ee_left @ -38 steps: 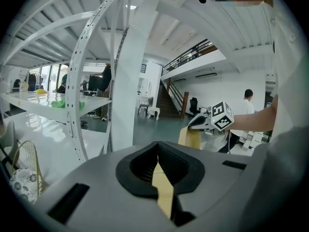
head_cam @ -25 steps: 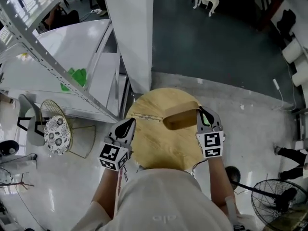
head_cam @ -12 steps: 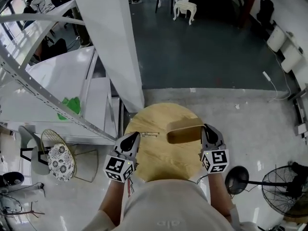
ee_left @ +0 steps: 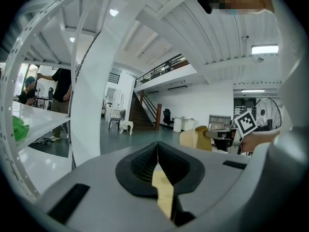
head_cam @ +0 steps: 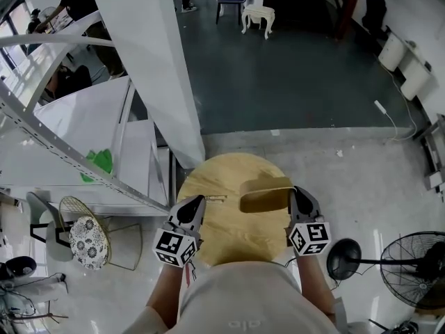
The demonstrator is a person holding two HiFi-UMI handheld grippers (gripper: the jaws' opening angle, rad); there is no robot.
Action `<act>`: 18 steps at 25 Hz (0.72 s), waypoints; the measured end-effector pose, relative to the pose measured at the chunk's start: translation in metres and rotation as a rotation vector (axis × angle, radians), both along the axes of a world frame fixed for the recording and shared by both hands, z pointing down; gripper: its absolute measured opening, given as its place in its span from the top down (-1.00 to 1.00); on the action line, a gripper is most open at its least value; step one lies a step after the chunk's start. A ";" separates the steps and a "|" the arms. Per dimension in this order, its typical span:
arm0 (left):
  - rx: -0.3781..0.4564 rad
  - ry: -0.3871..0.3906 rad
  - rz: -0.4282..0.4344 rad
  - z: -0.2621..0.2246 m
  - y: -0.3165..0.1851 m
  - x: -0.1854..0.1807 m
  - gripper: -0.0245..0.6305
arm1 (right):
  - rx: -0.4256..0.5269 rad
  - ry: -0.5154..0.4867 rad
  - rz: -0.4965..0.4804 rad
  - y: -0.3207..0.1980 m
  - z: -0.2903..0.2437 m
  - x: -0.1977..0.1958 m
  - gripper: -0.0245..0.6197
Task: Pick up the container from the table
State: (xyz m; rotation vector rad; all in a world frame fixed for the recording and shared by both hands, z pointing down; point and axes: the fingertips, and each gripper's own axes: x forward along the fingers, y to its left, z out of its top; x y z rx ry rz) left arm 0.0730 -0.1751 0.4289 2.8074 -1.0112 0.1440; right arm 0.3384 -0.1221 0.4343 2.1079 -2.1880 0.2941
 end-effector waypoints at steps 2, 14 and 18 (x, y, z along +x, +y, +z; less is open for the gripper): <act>0.000 -0.002 0.001 0.000 0.003 0.002 0.87 | 0.000 -0.018 0.003 0.002 0.000 0.002 0.80; -0.002 -0.014 -0.009 0.003 0.015 -0.001 0.87 | 0.010 -0.132 0.008 0.007 0.004 0.002 0.80; 0.000 -0.016 -0.020 0.002 0.018 -0.005 0.87 | 0.011 -0.148 0.003 0.009 0.004 0.000 0.80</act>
